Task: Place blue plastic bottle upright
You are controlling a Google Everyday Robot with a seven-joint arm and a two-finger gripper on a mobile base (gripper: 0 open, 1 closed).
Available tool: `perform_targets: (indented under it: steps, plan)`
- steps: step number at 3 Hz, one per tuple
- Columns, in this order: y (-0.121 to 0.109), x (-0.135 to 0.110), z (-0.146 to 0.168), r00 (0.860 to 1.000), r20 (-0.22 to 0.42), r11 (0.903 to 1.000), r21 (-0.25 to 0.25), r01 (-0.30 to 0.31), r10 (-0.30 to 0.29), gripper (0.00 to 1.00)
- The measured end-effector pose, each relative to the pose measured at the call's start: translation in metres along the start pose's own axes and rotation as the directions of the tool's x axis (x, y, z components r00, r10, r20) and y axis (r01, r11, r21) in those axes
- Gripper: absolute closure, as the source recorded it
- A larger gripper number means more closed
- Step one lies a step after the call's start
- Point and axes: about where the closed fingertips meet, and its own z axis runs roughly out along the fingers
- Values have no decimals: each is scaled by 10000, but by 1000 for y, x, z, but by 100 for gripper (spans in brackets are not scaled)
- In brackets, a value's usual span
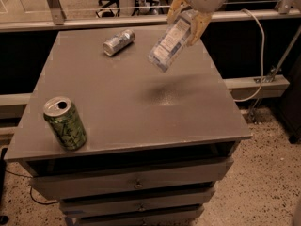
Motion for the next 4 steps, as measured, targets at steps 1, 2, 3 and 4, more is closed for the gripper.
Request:
perform_targets:
  steps: [1, 2, 3, 4]
  plan:
    - [0, -2, 2, 9968, 56, 9969, 11, 793, -793, 100]
    - [-8, -16, 7, 9881, 614, 9900, 205, 1399, -1409, 100]
    - [-16, -35, 21, 9377, 2147, 9606, 1123, 2542, -2732, 100]
    - [-31, -53, 21, 8205, 3057, 8743, 2193, 4331, -4831, 100]
